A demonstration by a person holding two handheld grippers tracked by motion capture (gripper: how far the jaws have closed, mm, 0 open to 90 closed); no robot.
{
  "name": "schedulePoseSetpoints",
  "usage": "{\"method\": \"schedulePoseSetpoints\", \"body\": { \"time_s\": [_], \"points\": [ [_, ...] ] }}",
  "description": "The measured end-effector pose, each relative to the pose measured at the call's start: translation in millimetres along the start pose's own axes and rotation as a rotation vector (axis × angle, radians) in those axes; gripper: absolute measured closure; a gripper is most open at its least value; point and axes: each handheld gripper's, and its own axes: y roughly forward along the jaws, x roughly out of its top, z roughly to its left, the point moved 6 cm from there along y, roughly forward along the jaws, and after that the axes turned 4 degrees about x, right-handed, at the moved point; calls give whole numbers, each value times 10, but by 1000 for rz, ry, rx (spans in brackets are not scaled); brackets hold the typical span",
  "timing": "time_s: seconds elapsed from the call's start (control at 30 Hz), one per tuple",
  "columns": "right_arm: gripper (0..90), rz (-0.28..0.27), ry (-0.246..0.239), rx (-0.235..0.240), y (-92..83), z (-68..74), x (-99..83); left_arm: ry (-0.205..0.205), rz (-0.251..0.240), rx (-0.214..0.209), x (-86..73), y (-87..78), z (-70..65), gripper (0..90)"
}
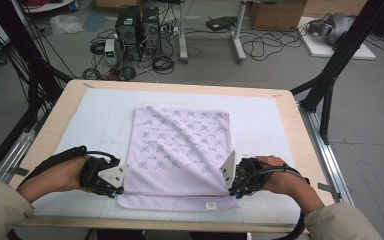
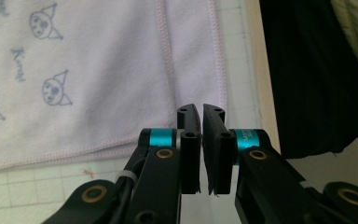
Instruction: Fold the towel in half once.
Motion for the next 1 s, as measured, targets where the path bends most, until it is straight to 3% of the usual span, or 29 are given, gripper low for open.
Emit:
{"method": "schedulePoseSetpoints", "body": {
  "time_s": [0.1, 0.3, 0.4, 0.77, 1.0],
  "points": [
    [851, 10, 0, 7, 15, -12, 25, -10, 9, 14, 6, 70, 7, 831],
    [851, 18, 2, 21, 59, -41, 49, -16, 32, 49, 80, 281, 55, 675],
    [851, 23, 2, 25, 76, -46, 45, -13, 47, 45, 132, 376, 75, 672],
    [851, 15, 9, 15, 74, -57, 11, -60, 141, 47, 107, 530, 155, 738],
    [852, 14, 11, 12, 100, -65, -8, -40, 149, 43, 101, 534, 177, 853]
  ]
}}
